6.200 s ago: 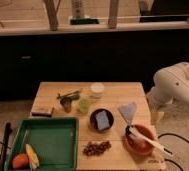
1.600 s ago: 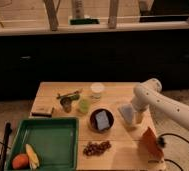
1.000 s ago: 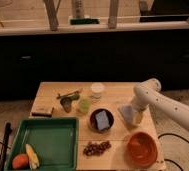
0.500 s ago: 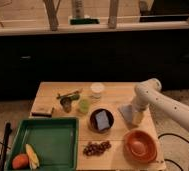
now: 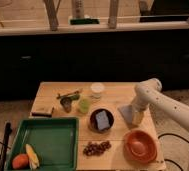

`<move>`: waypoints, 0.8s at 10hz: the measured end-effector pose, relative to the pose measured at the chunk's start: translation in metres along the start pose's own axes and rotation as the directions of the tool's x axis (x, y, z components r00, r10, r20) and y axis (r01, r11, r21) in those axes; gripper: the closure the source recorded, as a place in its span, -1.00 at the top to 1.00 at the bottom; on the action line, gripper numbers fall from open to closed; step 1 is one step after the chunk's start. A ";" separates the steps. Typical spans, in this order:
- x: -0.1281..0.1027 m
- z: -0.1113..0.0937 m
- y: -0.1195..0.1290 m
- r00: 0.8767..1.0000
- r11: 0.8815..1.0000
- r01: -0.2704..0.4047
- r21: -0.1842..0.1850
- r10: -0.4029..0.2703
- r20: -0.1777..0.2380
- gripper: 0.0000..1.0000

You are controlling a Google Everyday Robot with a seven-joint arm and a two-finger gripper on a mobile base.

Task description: Place towel in paper cup

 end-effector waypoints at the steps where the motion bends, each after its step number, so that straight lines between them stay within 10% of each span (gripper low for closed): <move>1: -0.003 -0.001 0.000 1.000 1.000 0.004 0.004 -0.004 0.006 0.60; 8: -0.009 -0.005 -0.002 0.998 0.998 0.050 0.030 -0.051 0.035 0.60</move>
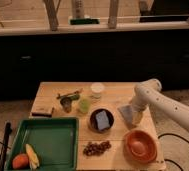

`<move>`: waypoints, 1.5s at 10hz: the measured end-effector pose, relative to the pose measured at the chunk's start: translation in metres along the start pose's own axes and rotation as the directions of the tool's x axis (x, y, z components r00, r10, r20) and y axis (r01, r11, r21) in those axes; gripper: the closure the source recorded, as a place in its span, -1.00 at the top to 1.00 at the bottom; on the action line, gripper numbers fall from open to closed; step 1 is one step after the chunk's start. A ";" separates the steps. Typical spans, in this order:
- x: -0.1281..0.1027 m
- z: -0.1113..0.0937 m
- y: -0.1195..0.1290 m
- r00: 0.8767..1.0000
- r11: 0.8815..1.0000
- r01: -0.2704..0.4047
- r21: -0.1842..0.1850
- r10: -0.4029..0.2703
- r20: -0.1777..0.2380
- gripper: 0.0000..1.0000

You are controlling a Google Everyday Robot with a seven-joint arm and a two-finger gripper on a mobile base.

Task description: Place towel in paper cup

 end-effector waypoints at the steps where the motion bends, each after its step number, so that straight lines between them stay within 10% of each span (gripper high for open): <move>1: 0.001 -0.001 0.000 1.000 1.000 0.004 0.008 -0.004 0.005 0.60; 12: -0.001 -0.003 -0.006 0.991 0.996 0.085 0.020 -0.087 0.100 0.60; 15: -0.007 0.003 -0.005 0.988 0.995 0.103 0.009 -0.104 0.117 0.26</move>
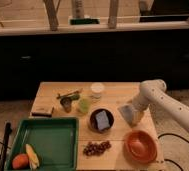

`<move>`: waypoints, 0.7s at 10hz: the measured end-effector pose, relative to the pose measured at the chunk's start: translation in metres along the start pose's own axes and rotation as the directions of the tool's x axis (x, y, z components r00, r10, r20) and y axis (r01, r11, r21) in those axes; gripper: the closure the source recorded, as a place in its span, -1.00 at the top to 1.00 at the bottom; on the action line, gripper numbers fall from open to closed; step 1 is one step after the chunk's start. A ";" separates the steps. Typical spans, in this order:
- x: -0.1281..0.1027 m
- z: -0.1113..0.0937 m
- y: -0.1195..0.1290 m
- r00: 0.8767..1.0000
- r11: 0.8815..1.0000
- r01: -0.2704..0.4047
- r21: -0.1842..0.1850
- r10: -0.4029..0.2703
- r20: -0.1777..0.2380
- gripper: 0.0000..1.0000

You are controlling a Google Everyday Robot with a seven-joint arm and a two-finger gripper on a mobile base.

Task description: Place towel in paper cup

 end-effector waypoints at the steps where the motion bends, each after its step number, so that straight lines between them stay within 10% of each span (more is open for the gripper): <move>1: -0.003 0.003 -0.001 1.000 1.000 0.007 -0.003 -0.007 0.007 0.04; 7: -0.004 0.007 -0.002 0.999 0.999 0.030 -0.021 -0.029 0.022 -0.99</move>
